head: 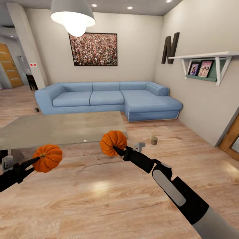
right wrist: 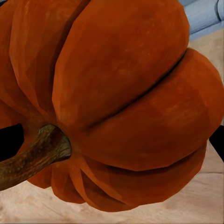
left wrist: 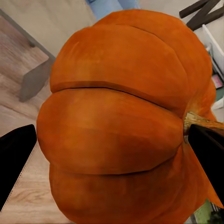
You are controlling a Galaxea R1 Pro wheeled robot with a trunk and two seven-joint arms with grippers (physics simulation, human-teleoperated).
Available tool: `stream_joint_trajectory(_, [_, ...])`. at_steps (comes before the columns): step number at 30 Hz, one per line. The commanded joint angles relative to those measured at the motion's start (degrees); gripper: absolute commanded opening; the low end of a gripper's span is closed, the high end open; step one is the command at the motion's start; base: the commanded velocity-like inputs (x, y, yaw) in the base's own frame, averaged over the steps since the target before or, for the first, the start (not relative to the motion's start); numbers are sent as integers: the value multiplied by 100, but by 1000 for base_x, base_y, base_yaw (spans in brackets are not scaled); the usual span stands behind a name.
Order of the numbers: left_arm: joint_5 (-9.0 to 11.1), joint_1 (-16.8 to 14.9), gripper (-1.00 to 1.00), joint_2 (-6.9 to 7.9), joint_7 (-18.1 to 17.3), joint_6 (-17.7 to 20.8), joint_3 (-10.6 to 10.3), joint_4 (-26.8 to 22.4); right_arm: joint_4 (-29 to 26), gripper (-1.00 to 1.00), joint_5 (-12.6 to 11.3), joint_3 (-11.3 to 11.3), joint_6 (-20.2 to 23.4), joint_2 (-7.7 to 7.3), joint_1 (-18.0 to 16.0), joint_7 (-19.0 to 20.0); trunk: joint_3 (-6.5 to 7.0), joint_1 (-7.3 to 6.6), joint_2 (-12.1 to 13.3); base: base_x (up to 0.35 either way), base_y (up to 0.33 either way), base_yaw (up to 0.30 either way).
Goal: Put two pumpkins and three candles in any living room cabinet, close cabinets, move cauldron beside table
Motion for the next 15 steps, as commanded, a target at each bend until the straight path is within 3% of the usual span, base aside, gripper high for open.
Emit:
stream_joint_trajectory(1, [64,-9,-100,-2,-29,48,9,0,-6,-100,-45,2,15,-5,-4,-9,0,-1,-3,0,0,230])
stream_joint_trajectory(5, [67,-9,-100,4,-29,48,9,0,-6,-100,-45,2,15,-5,-5,-4,16,-1,-3,31,0,221])
stream_joint_trajectory(11, [63,-9,-100,7,-29,48,9,0,3,-100,-43,2,7,-5,-6,-5,23,-1,-3,268,15,80])
stream_joint_trajectory(15, [64,-9,-100,5,-29,48,9,0,16,-100,295,2,15,-3,-4,-18,36,-1,-3,332,69,206])
